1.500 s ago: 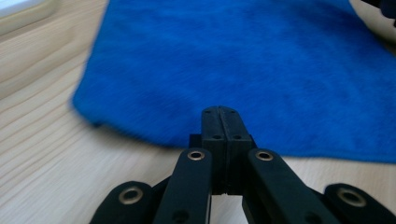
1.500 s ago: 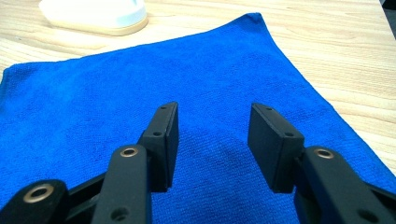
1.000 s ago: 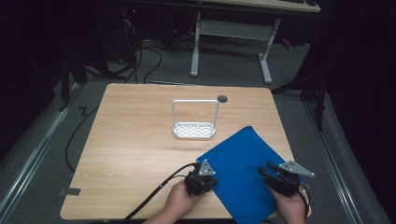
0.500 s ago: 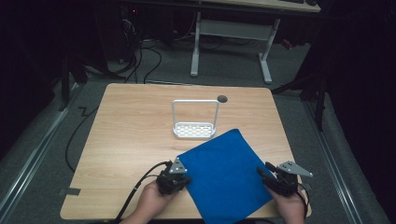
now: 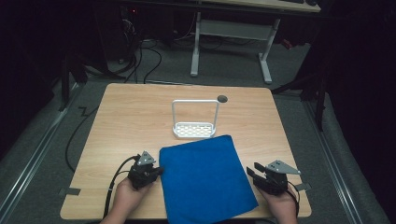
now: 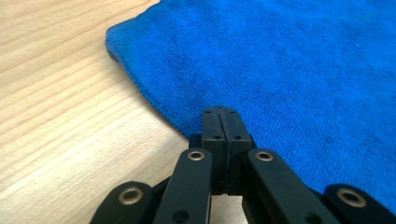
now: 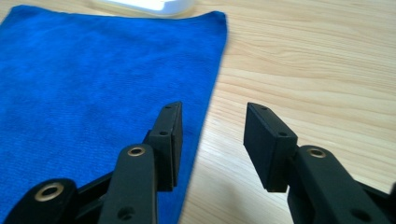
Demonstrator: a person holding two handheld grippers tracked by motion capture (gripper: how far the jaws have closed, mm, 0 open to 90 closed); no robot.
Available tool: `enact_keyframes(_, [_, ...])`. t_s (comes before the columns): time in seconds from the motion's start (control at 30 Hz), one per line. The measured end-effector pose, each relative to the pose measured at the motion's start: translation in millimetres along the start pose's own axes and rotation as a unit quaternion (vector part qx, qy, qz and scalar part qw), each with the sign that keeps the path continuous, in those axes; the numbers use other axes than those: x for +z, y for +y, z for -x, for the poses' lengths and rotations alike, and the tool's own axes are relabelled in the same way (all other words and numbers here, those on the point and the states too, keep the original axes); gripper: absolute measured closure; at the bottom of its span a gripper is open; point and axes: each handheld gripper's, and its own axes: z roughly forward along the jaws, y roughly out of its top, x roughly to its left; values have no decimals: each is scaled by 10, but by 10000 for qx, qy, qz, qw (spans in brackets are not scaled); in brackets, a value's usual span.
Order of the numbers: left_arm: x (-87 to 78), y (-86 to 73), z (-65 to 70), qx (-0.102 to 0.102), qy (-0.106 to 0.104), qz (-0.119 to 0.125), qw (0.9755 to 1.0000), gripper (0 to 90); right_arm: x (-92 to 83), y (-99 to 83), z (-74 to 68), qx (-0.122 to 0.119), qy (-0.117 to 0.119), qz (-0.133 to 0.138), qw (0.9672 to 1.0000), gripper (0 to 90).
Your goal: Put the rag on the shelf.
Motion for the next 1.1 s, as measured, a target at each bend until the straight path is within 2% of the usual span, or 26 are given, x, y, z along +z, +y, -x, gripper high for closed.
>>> enact_keyframes(0.17, [-48, 37, 53, 11, 20, 209, 9998, 900, 104, 71, -87, -92, 191, -30, 9998, 642])
enact_keyframes(0.23, [-69, 54, 77, -49, -123, 284, 9995, 897, 180, 127, -120, -158, 242, -88, 9995, 674])
enact_keyframes(0.27, [-66, 54, 92, -93, -206, 290, 9993, 885, 271, 189, -129, -197, 295, -155, 9993, 698])
enact_keyframes(0.3, [-63, 51, 104, -93, -271, 269, 9992, 880, 271, 189, -129, -197, 295, -155, 9993, 698])
enact_keyframes(0.4, [-19, 43, 185, -57, -475, 137, 9988, 860, 420, 272, -125, -461, 168, -296, 9984, 747])
enact_keyframes(0.43, [-9, 43, 203, -51, -535, 104, 9985, 848, 500, 306, -107, -428, 194, -342, 9983, 766])
enact_keyframes(0.47, [21, 41, 256, 14, -646, -3, 9979, 842, 639, 352, -88, -491, 144, -515, 9974, 799])
enact_keyframes(0.5, [21, 41, 256, 14, -646, -3, 9979, 842, 688, 365, -86, -491, 118, -595, 9970, 811])
enact_keyframes(0.57, [60, 33, 312, 147, -724, -148, 9972, 843, 794, 385, -68, -481, 80, -720, 9962, 844])
enact_keyframes(0.63, [78, 26, 314, 162, -728, -204, 9970, 843, 833, 391, -56, -498, 56, -801, 9955, 855])
enact_keyframes(0.7, [79, 19, 291, 114, -769, -177, 9968, 853, 852, 394, -53, -432, 49, -807, 9958, 873])
enact_keyframes(0.8, [75, 12, 241, 52, -762, -143, 9970, 864, 834, 382, -81, -485, 4, -818, 9955, 877])
enact_keyframes(0.97, [46, 0, 97, -99, -594, -78, 9982, 869, 755, 319, -172, -468, 105, -820, 9955, 876])
enact_keyframes(1.0, [30, -7, 27, -171, -525, -48, 9985, 872, 728, 299, -207, -463, 153, -829, 9954, 876])
enact_keyframes(1.03, [30, -7, 27, -171, -525, -48, 9985, 872, 715, 290, -223, -474, 193, -832, 9952, 875])
enact_keyframes(1.1, [6, -25, -68, -309, -450, 13, 9985, 872, 687, 272, -270, -439, 236, -863, 9950, 875])
